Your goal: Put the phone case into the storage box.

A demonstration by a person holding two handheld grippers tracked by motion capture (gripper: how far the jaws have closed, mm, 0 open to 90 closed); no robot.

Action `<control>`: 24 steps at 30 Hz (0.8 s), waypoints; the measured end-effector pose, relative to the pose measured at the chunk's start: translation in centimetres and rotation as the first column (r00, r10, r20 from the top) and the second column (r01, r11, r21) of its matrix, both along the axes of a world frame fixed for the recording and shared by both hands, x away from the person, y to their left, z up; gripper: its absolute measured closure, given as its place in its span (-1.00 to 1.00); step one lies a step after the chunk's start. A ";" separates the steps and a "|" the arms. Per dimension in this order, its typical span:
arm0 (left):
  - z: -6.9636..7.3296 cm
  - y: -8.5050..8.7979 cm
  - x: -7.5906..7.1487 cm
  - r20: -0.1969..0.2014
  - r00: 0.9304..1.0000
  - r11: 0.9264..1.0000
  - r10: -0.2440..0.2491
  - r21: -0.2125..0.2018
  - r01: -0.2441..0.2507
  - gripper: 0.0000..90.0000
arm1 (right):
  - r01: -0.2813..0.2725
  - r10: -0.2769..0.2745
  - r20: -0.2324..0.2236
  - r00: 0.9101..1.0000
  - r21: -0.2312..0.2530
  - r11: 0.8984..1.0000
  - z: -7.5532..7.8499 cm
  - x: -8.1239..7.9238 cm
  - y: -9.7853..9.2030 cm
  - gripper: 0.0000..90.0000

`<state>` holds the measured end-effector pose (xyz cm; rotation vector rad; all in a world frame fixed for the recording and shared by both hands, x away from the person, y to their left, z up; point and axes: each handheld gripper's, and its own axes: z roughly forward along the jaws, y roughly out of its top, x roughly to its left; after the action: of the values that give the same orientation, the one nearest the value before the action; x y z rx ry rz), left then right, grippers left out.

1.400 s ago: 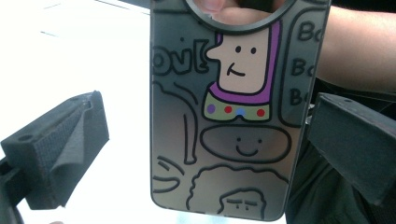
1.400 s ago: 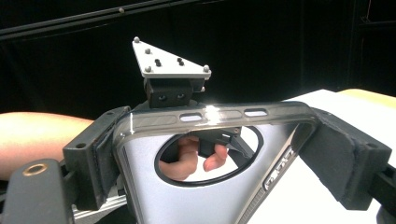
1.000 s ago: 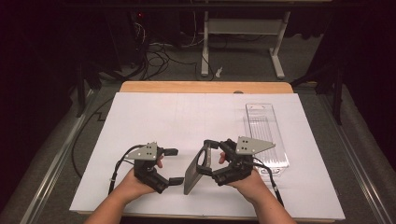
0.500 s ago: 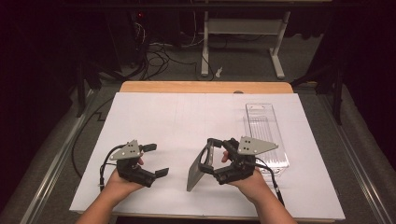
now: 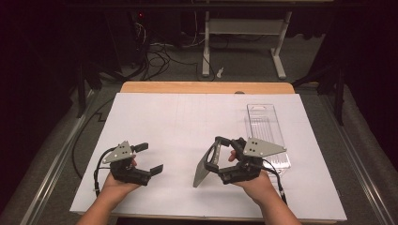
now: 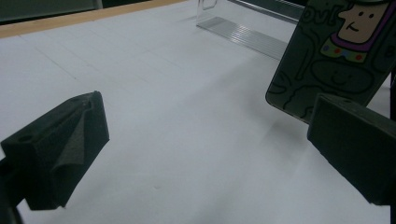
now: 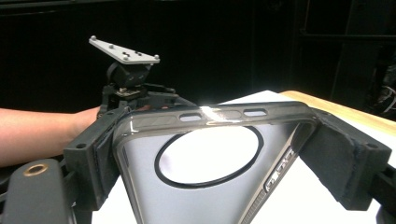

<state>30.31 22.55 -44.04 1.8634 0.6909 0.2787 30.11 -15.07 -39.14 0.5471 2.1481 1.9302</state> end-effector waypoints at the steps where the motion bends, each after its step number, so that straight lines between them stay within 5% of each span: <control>1: 0.0 0.0 0.0 0.000 1.000 1.000 0.005 0.004 -0.005 -1.00 | 0.009 -0.009 0.004 1.000 -0.003 1.000 0.1 0.0 -0.1 -0.68; 11: -0.5 0.6 0.2 -0.003 0.998 0.998 0.064 0.025 -0.064 -0.98 | 0.102 -0.101 0.042 0.994 -0.036 0.994 0.7 -0.6 -2.1 -0.69; 24: -0.4 0.5 0.0 0.019 0.997 0.996 0.075 0.037 -0.076 -0.99 | 0.192 -0.189 0.083 0.978 -0.026 0.981 0.6 -1.2 -3.7 -0.68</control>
<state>30.28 23.07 -44.49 1.8714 0.7496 0.3587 28.89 -18.77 -38.52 0.6326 1.9959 1.7801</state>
